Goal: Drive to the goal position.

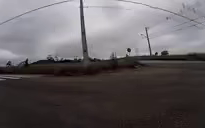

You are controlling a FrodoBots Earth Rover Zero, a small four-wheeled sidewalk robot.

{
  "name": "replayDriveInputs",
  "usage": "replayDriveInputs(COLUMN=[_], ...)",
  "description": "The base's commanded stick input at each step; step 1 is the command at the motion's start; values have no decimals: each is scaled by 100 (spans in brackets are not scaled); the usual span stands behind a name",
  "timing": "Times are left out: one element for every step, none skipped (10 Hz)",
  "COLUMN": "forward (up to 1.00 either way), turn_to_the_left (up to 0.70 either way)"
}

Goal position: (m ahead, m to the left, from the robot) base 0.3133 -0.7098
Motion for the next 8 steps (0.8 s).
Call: replayDriveInputs(forward=[45, 45, 45, 45, 45, 45, 45, 45], turn_to_the_left=[-27, -27, -27, -27, -27, -27, -27, -27])
